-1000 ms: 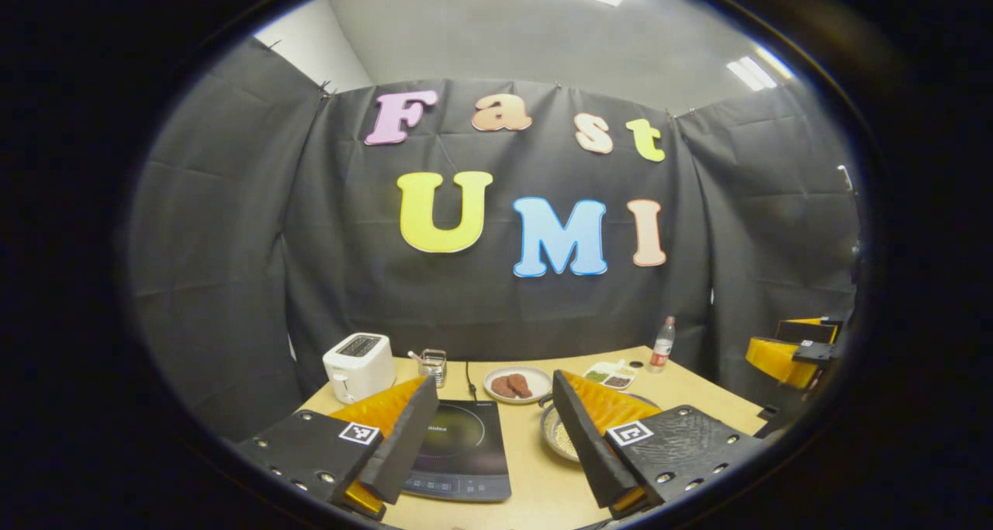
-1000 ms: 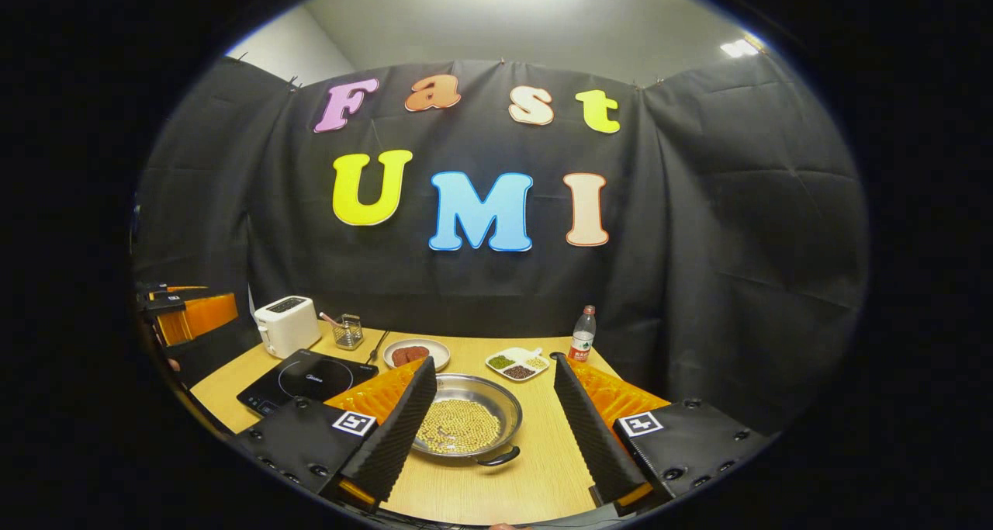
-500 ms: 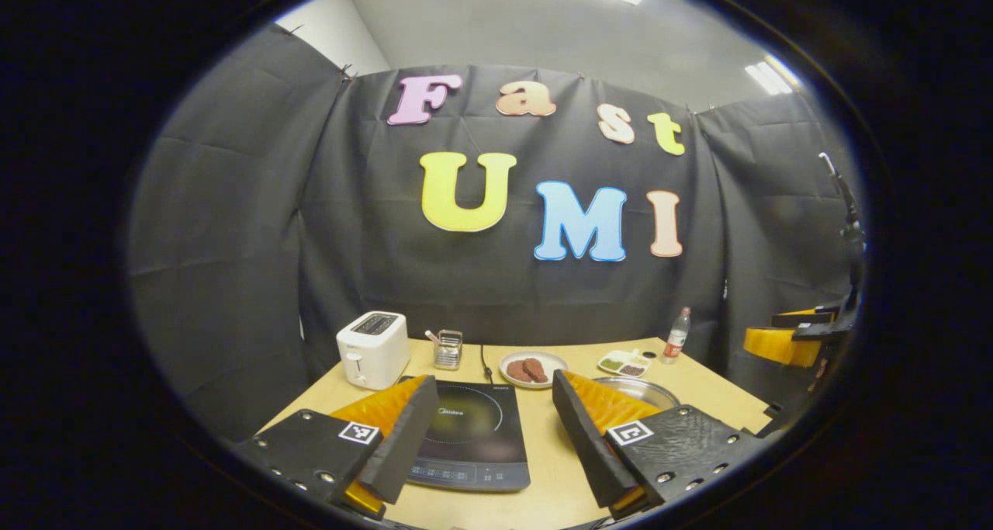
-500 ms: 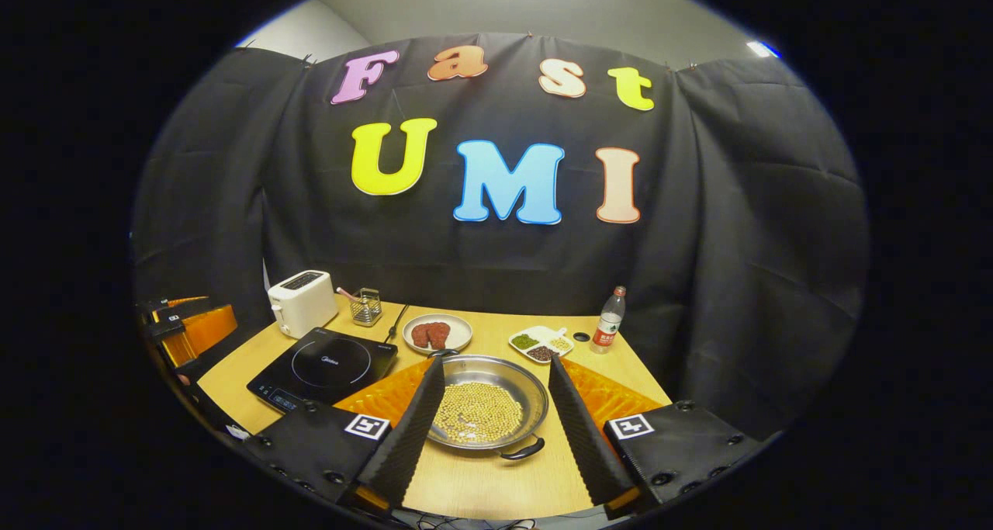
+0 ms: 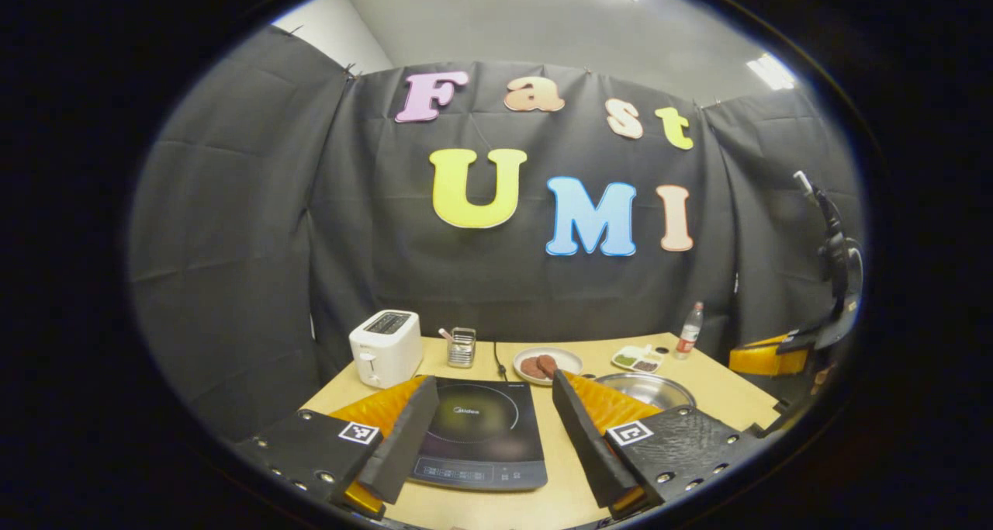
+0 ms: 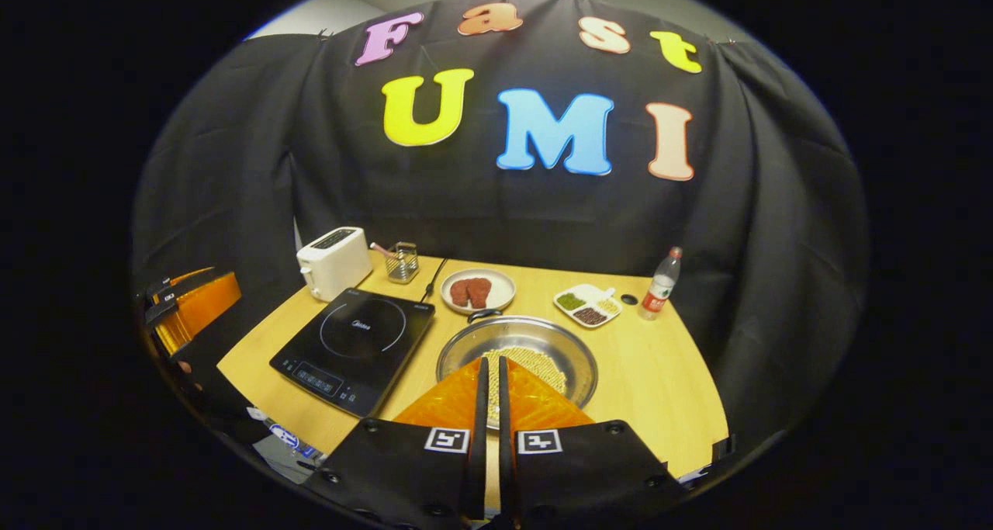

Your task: First push the handle of the pot to place it horizontally, then grasp the pot with both hands and set it on the induction cooktop.

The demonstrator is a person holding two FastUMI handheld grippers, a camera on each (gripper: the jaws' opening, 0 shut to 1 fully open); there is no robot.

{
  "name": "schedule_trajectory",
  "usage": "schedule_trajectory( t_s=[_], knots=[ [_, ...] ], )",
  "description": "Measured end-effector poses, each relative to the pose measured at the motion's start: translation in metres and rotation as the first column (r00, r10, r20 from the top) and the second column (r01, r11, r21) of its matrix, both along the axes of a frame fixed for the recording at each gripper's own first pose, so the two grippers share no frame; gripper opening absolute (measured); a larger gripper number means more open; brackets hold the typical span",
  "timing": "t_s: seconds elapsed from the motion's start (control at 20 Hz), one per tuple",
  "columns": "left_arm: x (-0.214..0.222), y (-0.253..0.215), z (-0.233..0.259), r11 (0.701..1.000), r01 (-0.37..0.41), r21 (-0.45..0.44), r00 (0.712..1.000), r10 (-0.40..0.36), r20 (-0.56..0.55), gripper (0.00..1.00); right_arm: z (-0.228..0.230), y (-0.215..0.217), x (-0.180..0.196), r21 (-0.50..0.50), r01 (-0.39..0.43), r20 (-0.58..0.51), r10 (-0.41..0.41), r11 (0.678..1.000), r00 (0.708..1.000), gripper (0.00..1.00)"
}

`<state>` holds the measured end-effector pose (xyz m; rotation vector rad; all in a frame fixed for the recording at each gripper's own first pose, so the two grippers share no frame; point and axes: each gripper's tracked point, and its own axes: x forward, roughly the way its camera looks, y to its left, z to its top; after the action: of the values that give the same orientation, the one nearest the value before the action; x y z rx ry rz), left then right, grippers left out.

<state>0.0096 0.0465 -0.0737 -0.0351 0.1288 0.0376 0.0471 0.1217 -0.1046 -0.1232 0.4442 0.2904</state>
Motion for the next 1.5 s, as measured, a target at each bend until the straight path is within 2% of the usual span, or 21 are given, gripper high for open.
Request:
schedule_trajectory(
  t_s=[0.05, 0.15, 0.3, 0.45, 0.5, 0.65, 0.9, 0.95, 1.0, 1.05, 1.15, 1.25, 1.4, 1.5],
  knots=[
    [0.0, 0.0, 0.0, 1.0, -0.006, 0.006, 1.0, 0.006, -0.005, 0.9, -0.005, 0.005, -0.004, 0.011, -0.033, -0.037, 0.034, 0.999, 0.999, 0.02],
    [-0.001, 0.001, -0.002, 1.0, -0.018, 0.021, 1.0, 0.018, -0.015, 0.9, -0.022, 0.011, -0.004, 0.021, -0.08, -0.106, 0.082, 0.997, 0.991, 0.02],
    [-0.001, -0.002, -0.005, 0.999, -0.042, 0.033, 0.999, 0.043, -0.026, 0.9, -0.048, 0.021, -0.008, 0.068, -0.15, -0.213, 0.161, 0.986, 0.964, 0.02],
    [0.011, -0.028, -0.006, 0.999, -0.048, 0.012, 0.997, 0.048, -0.052, 0.88, -0.073, 0.016, -0.01, 0.056, -0.188, -0.288, 0.196, 0.981, 0.937, 0.02],
    [0.013, -0.029, -0.006, 0.999, -0.05, 0.011, 0.997, 0.05, -0.057, 0.9, -0.082, 0.015, -0.011, 0.057, -0.194, -0.315, 0.202, 0.979, 0.927, 0.02],
    [0.017, -0.042, -0.009, 0.998, -0.045, 0.035, 0.996, 0.048, -0.07, 0.88, -0.102, 0.01, -0.01, 0.064, -0.2, -0.375, 0.209, 0.978, 0.903, 0.02],
    [0.026, -0.06, -0.013, 0.996, -0.037, 0.082, 0.995, 0.044, -0.092, 0.93, -0.132, -0.005, -0.001, 0.052, -0.2, -0.442, 0.202, 0.978, 0.874, 0.02],
    [0.028, -0.064, -0.016, 0.996, -0.038, 0.083, 0.994, 0.046, -0.098, 0.93, -0.137, -0.006, -0.001, 0.061, -0.201, -0.46, 0.206, 0.978, 0.864, 0.02],
    [0.029, -0.065, -0.019, 0.995, -0.046, 0.084, 0.993, 0.055, -0.106, 0.88, -0.142, -0.006, -0.001, 0.077, -0.204, -0.476, 0.215, 0.976, 0.853, 0.02],
    [0.031, -0.069, -0.022, 0.995, -0.05, 0.084, 0.991, 0.06, -0.116, 0.93, -0.148, -0.009, -0.001, 0.081, -0.203, -0.492, 0.217, 0.976, 0.843, 0.02],
    [0.034, -0.082, -0.03, 0.996, -0.044, 0.08, 0.99, 0.054, -0.13, 0.88, -0.16, -0.017, -0.002, 0.068, -0.207, -0.523, 0.212, 0.976, 0.826, 0.02],
    [0.04, -0.091, -0.035, 0.996, -0.037, 0.077, 0.989, 0.048, -0.143, 0.88, -0.169, -0.023, -0.002, 0.063, -0.209, -0.547, 0.208, 0.976, 0.811, 0.02],
    [0.043, -0.099, -0.044, 0.997, -0.04, 0.073, 0.986, 0.051, -0.161, 0.89, -0.184, -0.026, -0.003, 0.085, -0.203, -0.602, 0.212, 0.976, 0.77, 0.02],
    [0.044, -0.1, -0.05, 0.996, -0.051, 0.073, 0.981, 0.064, -0.182, 0.9, -0.192, -0.031, -0.001, 0.072, -0.209, -0.616, 0.208, 0.975, 0.76, 0.02]
  ],
)
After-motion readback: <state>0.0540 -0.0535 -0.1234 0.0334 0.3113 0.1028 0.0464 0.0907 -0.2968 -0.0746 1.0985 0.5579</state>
